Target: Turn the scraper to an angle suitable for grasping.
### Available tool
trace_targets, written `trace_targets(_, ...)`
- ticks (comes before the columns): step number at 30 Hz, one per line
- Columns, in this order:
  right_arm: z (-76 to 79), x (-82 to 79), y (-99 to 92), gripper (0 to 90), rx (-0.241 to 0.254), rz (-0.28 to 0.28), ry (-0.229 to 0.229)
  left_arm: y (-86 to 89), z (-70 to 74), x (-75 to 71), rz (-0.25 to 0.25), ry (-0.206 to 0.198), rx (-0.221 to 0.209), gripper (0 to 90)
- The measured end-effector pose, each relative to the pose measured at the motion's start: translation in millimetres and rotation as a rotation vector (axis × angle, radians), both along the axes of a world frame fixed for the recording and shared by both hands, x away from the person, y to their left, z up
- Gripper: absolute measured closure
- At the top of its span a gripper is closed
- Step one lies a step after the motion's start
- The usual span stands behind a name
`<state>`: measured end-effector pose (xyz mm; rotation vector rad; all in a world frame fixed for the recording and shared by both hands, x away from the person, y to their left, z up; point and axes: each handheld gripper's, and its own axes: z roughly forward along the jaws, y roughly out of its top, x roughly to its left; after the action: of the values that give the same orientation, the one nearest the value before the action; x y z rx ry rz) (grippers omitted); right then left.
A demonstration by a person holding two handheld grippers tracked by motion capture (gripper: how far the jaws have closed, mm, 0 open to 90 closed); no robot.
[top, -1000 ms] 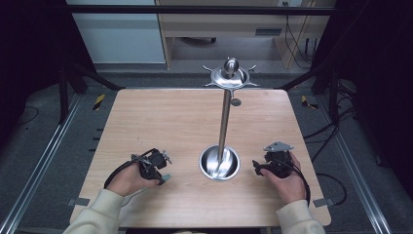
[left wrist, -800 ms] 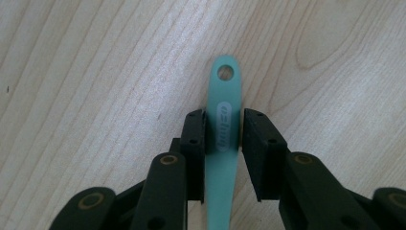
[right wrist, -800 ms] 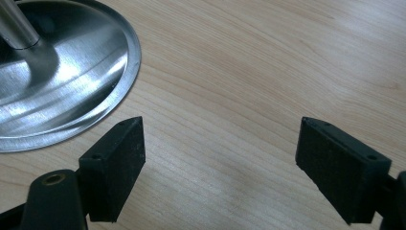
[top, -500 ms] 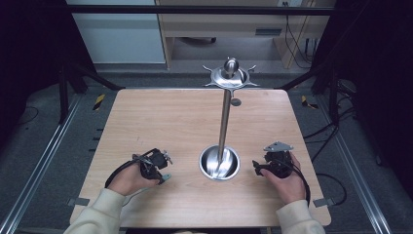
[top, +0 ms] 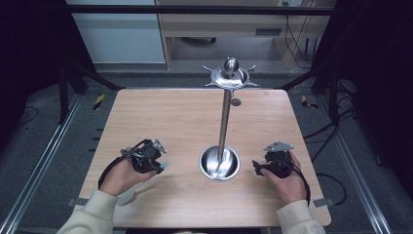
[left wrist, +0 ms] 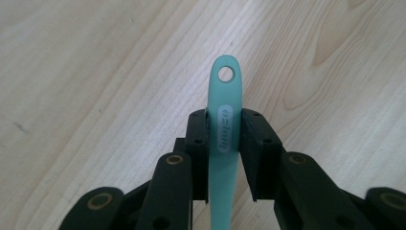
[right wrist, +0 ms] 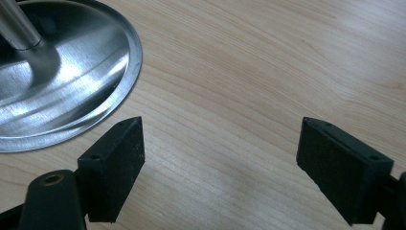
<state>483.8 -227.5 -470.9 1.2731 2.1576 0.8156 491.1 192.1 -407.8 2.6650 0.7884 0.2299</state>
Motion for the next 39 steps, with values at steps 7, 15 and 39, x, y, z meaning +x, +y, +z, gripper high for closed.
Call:
trace_targets(7, 0.2, -0.7, 0.1, 16.1, 0.001, -0.001, 0.000, 2.8, 25.8, -8.9, 0.004, -0.061, -0.047, 73.9)
trace_targets(15, -1.0, 1.4, -0.4, 15.9, 0.001, -0.001, -0.001, 2.2, 38.2, -16.3, -0.008, -0.094, -0.070, 73.9)
trace_targets(39, 1.4, -0.5, -0.1, 8.4, 0.017, 0.021, -0.013, -3.5, 87.9, -28.0, -0.005, -0.202, -0.211, 74.0)
